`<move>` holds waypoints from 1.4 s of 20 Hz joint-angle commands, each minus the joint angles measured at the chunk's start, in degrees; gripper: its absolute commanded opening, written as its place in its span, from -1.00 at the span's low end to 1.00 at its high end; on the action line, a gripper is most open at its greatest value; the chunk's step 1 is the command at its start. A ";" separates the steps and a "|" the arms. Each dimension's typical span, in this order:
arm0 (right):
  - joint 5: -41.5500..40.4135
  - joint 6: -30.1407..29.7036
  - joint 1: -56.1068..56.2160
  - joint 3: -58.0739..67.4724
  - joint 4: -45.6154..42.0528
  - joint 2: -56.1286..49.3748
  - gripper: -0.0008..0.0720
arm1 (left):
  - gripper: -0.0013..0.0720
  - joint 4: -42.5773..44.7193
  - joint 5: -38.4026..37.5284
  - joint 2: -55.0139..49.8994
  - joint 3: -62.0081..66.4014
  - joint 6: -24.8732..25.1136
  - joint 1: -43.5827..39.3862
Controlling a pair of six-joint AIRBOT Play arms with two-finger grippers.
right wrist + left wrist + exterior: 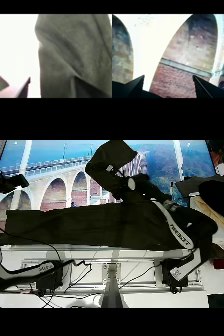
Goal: Fold the clothes and pants, and hang the long-sleeved shirts on hangers.
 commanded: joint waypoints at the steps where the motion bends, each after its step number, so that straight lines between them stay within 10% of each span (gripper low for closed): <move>1: -2.08 -0.39 0.92 2.32 -5.99 -4.48 0.02 | 0.93 -0.48 1.44 -0.04 0.04 -0.02 -1.88; 3: -2.43 -0.24 0.90 3.78 -8.33 -5.44 -0.16 | 0.93 -0.63 1.44 -0.04 0.04 -0.04 -2.12; 4: -2.60 -0.24 0.79 4.31 -9.38 -5.51 -0.76 | 0.93 -0.85 1.40 -0.04 0.04 -0.04 -2.21; 5: -2.05 -0.04 0.61 5.22 -9.62 -5.46 -0.89 | 0.93 -1.07 1.36 -0.04 0.04 -0.04 -2.23; 17: 35.43 7.15 1.64 11.69 1.68 15.02 -0.89 | 0.93 -15.23 -2.73 -0.94 -0.09 0.02 -5.29; 23: 64.65 -0.48 1.64 11.30 9.94 23.10 -0.89 | 0.93 -25.03 -4.90 -10.45 -0.11 0.02 -17.70; 28: 64.26 -0.90 1.64 10.91 12.59 28.63 -0.89 | 0.93 -48.68 4.81 -19.78 -0.09 7.21 -28.28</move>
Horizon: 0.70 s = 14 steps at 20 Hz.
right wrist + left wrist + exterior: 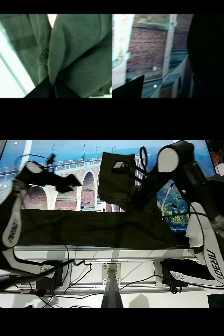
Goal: Fold the clothes and pants, and hang the long-sleeved shirts on hangers.
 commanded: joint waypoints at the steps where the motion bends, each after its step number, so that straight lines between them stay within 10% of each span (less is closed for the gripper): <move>1: 4.15 -0.85 0.07 -0.11 3.78 3.63 -0.89 | 0.93 -18.12 7.72 -6.36 0.04 7.93 -7.69; 8: 3.96 -0.96 0.07 -0.09 13.66 7.08 -0.89 | 0.93 -20.17 25.03 -14.86 0.26 8.72 -14.47; 12: 2.91 -0.96 0.07 -0.11 10.60 6.86 -0.89 | -0.90 -20.98 25.05 -15.50 1.18 8.59 -14.47; 14: -0.44 -0.92 0.02 -0.50 3.10 6.86 -0.89 | -0.91 -20.81 25.05 -14.78 2.93 8.66 -13.46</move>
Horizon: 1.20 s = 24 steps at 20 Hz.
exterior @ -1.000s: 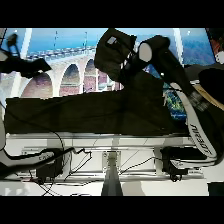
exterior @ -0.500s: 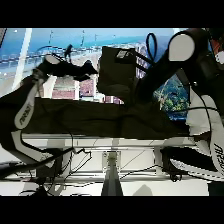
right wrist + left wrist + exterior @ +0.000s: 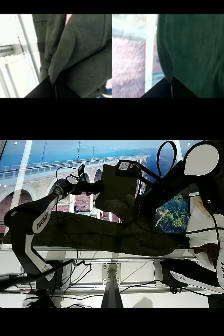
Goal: Fold the clothes and pants, and hang the long-sleeved shirts on hangers.
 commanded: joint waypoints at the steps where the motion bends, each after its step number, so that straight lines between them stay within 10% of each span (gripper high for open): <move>1: -5.77 0.07 0.02 -1.31 -11.76 0.09 -0.89 | -0.91 -0.09 1.18 0.92 2.16 0.76 1.27; 9: -53.51 6.34 0.00 -20.59 -20.55 -1.29 -0.89 | -0.91 21.27 -3.39 25.22 2.82 3.50 14.82; 16: -72.22 9.73 0.02 -21.27 -21.33 -3.67 -0.89 | -0.91 65.46 -31.76 50.64 2.82 -4.02 25.73; 20: -68.81 9.70 0.02 -21.27 -21.03 -2.25 -0.89 | -0.92 63.21 -54.29 55.10 2.73 16.74 28.61; 24: -67.58 9.60 0.02 -21.29 -21.05 -3.48 -0.89 | -0.91 63.06 -51.89 42.66 2.71 27.69 28.59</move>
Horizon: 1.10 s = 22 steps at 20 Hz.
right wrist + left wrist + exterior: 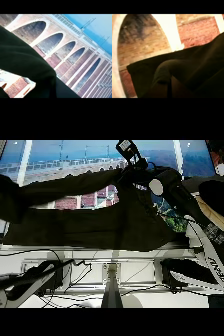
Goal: Fold the clothes and pants, and hang the long-sleeved shirts on hangers.
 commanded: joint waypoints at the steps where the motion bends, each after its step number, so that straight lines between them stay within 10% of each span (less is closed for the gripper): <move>1: 0.52 0.11 0.00 -0.04 -0.15 -0.81 -0.89 | -0.91 1.57 0.48 -10.21 -0.02 14.80 0.50; 11: -8.04 0.11 -0.52 -0.04 -0.46 -10.64 -0.84 | -0.90 4.39 57.16 -36.76 0.02 17.09 -4.15; 13: -18.05 0.52 -3.15 -0.02 -0.33 -15.43 0.13 | -0.86 3.93 62.18 -37.64 0.02 16.24 -4.55; 14: -21.11 2.27 -5.18 0.20 -0.09 -17.14 0.40 | -0.42 3.17 62.86 -37.68 0.02 14.27 -4.68; 15: -21.16 4.74 -7.26 0.87 -0.04 -17.90 0.43 | 0.39 3.15 62.93 -37.62 0.02 10.54 -4.68; 16: -20.33 7.67 -9.55 1.40 -0.04 -17.70 0.43 | 0.54 3.17 62.86 -37.48 0.02 4.52 -4.42; 22: 0.76 10.49 -24.59 7.17 -0.09 -14.95 0.43 | 0.54 3.13 54.25 -33.38 0.02 -30.40 0.04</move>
